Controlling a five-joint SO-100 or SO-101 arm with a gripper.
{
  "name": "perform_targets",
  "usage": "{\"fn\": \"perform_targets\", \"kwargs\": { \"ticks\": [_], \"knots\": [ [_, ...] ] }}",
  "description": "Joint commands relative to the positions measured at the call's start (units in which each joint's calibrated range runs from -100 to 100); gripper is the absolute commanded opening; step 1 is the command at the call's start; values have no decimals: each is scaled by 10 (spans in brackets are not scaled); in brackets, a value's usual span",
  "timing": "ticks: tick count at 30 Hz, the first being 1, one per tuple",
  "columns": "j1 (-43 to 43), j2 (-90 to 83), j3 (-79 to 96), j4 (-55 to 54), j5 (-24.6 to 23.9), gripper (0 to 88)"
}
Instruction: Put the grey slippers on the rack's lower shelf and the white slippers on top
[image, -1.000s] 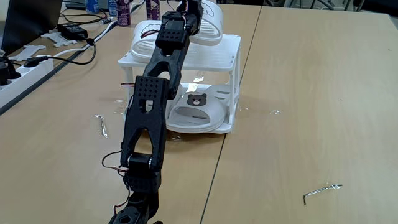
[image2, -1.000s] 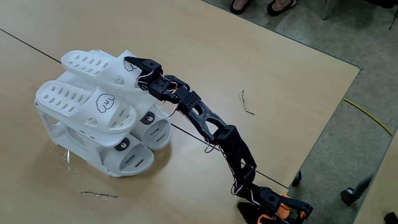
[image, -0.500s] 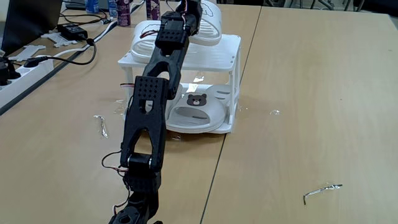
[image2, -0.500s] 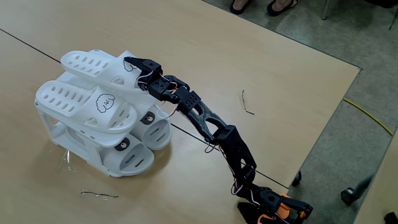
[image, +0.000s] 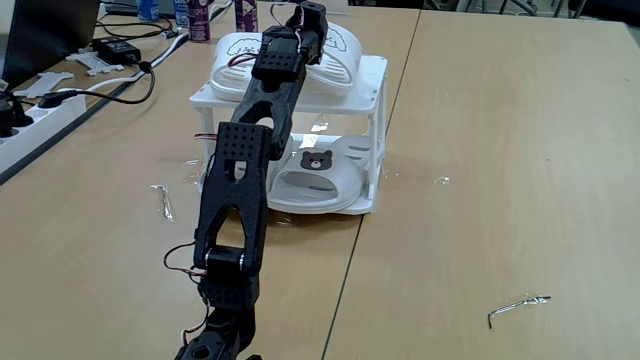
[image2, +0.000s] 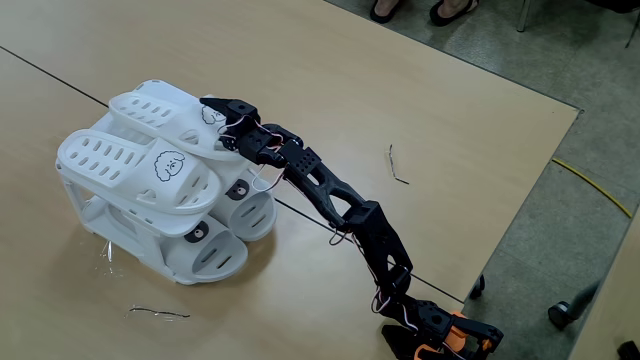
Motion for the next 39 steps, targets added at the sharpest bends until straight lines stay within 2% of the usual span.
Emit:
{"fn": "perform_targets", "kwargs": {
  "ticks": [1,16,17,19,20,21,23,25,29,32,36,39],
  "knots": [
    [-6,-94,83,-3,4,283],
    [0,-471,537,-6,4,267],
    [0,-507,570,-6,4,221],
    [1,-578,637,-23,4,32],
    [6,-610,674,-60,4,5],
    [18,-641,716,-108,4,26],
    [41,-701,799,-210,4,6],
    [60,-765,914,-346,4,7],
    [55,-796,1140,-700,4,7],
    [56,-804,1323,-910,4,7],
    [41,-804,1487,-1125,4,6],
    [19,-806,1506,-1222,4,6]
  ]
}}
